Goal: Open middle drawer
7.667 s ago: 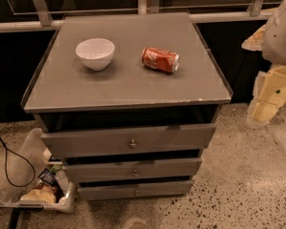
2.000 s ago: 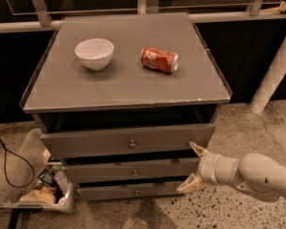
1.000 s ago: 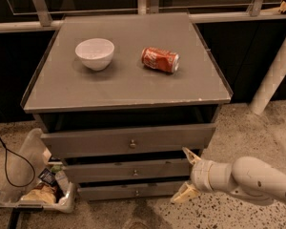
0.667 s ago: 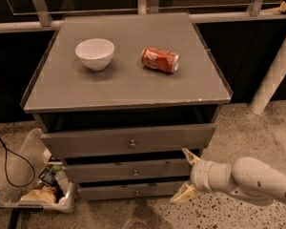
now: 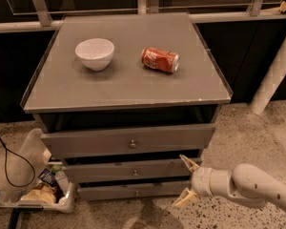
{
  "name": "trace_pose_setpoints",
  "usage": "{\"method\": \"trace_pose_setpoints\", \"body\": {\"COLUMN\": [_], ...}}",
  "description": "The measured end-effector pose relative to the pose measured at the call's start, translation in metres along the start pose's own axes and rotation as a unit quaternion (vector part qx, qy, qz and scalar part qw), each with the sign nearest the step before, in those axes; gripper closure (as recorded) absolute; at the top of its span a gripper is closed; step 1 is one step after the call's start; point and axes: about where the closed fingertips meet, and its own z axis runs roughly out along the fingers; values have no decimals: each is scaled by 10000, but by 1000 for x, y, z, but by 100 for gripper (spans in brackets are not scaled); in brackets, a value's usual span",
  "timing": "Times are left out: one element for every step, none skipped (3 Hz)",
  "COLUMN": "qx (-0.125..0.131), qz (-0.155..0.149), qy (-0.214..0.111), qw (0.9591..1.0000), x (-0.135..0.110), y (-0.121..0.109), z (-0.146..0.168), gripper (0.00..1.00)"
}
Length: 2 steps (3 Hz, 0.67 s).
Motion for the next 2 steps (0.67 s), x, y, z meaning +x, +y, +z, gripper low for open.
{"method": "trace_pose_setpoints", "body": {"qx": [0,64], "qz": [0,9], "qy": [0,22], "qw": [10000,10000], "x": [0,8], "y": [0,-11], "z": [0,14], "gripper": [0,0]}}
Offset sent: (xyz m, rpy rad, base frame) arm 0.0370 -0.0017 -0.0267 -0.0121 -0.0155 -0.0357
